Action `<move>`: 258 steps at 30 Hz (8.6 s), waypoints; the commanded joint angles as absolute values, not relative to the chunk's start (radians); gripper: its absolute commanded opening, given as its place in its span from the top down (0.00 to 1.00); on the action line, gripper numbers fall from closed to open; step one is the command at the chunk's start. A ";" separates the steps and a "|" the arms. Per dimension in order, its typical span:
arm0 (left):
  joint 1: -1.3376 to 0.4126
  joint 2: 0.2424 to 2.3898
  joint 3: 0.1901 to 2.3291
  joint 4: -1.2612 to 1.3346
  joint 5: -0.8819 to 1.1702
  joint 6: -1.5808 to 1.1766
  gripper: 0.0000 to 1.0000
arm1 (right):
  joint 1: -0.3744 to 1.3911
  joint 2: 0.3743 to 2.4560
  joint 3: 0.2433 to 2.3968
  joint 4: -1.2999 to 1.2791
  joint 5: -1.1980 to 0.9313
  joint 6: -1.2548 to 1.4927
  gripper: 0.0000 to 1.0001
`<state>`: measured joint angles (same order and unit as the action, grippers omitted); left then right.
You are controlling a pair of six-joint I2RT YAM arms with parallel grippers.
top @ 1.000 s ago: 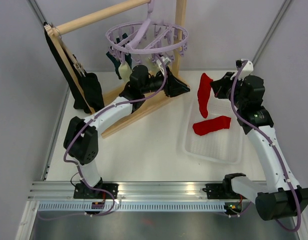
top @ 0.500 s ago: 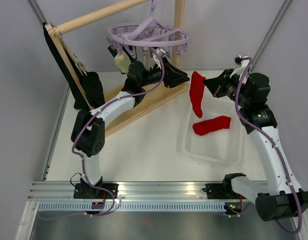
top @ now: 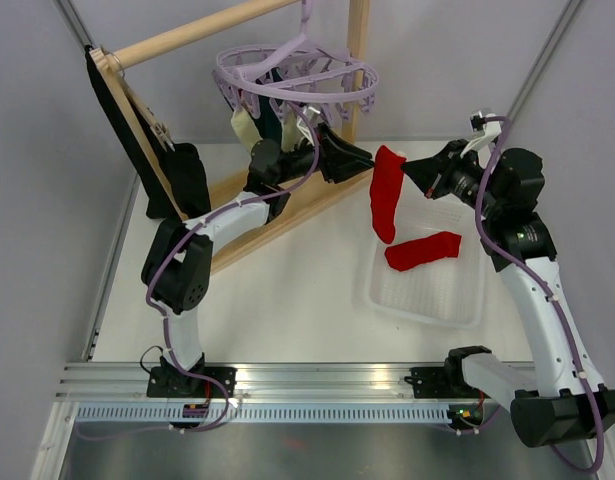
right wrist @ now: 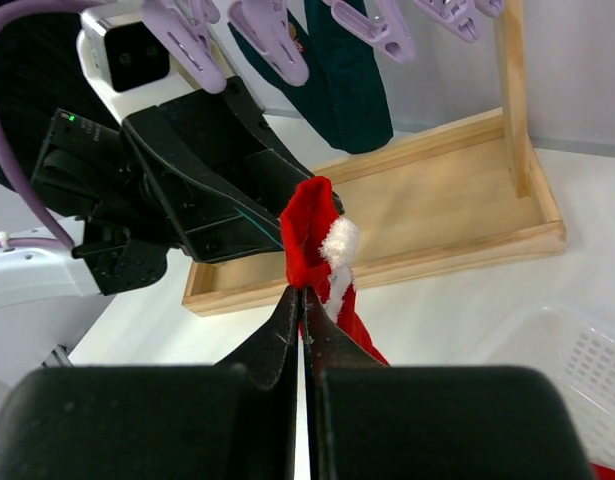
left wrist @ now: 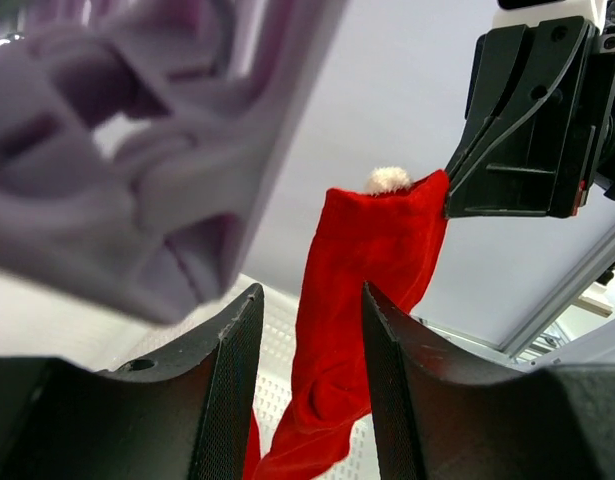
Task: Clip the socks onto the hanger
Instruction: Pick up the sock from the bin, then open the clamp at the hanger, then clamp the sock onto the hanger.
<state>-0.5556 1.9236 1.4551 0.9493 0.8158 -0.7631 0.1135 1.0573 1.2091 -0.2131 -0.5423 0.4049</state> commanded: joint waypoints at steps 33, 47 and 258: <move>-0.611 1.829 1.324 1.178 0.827 -0.873 0.57 | 0.141 1.054 1.170 -0.124 -0.626 0.469 1.00; -0.614 1.721 1.214 1.169 0.769 -0.835 0.98 | 0.153 1.077 1.193 -0.182 -0.523 0.425 1.00; -0.670 1.479 1.163 0.669 0.213 0.255 0.98 | 0.769 1.789 2.175 -0.546 0.722 0.212 1.00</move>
